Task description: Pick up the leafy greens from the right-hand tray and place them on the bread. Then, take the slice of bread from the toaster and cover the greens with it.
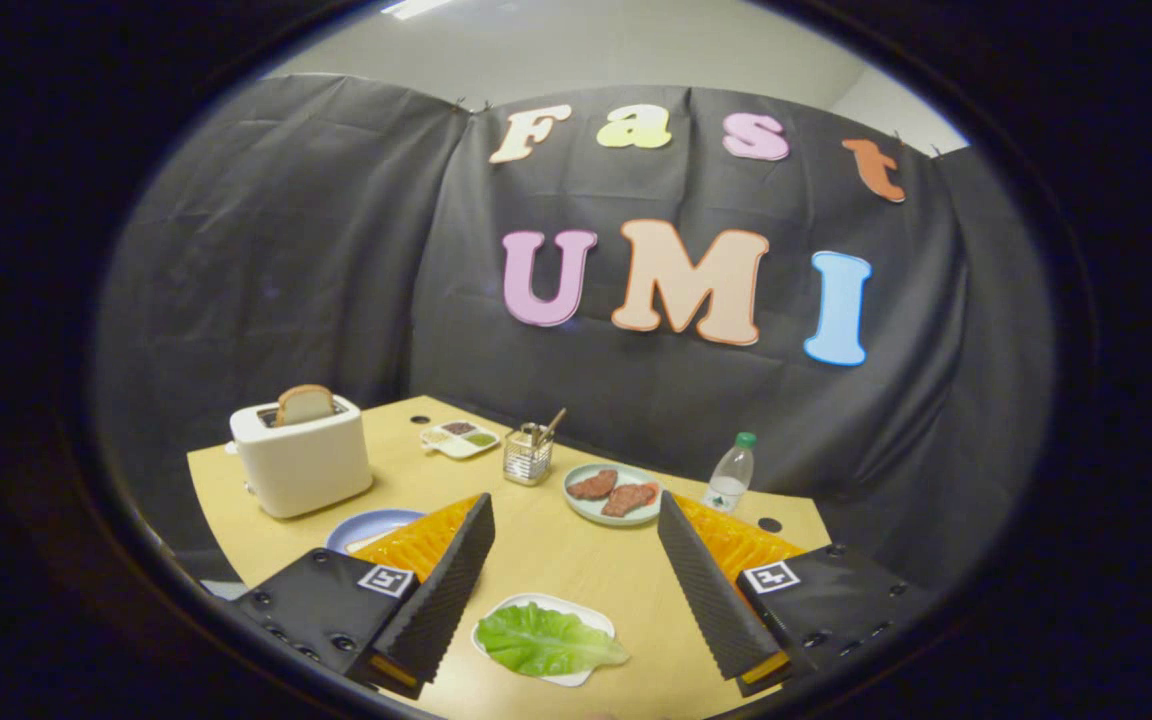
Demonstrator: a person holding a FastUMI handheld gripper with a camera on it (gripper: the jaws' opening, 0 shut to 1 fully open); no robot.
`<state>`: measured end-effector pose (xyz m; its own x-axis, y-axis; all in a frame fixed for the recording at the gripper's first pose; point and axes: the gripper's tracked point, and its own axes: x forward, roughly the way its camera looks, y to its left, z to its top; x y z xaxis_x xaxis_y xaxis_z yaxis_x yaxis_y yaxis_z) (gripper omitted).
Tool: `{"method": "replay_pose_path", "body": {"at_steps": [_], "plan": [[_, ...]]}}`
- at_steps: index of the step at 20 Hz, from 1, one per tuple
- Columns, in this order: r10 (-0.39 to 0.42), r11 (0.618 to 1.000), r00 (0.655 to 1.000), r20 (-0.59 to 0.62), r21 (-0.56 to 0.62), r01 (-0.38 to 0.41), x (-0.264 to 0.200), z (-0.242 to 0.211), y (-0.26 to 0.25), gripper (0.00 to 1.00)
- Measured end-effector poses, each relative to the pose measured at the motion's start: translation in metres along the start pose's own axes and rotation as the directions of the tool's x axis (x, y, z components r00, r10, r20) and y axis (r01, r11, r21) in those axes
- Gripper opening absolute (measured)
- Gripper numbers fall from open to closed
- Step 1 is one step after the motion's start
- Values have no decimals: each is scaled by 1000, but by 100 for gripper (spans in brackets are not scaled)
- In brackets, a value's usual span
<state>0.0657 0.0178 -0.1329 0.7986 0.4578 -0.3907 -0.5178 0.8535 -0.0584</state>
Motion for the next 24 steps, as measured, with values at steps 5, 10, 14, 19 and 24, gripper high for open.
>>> {"method": "replay_pose_path", "body": {"at_steps": [5,10,14,19,24], "plan": [[78,995,991,-111,-51,-84,17,-39,2,100],[144,983,968,-204,-83,-164,33,-80,10,100],[196,970,936,-291,-85,-229,42,-117,17,100],[246,947,890,-384,-99,-304,55,-153,23,100],[276,930,835,-475,-85,-356,67,-188,29,100]]}}
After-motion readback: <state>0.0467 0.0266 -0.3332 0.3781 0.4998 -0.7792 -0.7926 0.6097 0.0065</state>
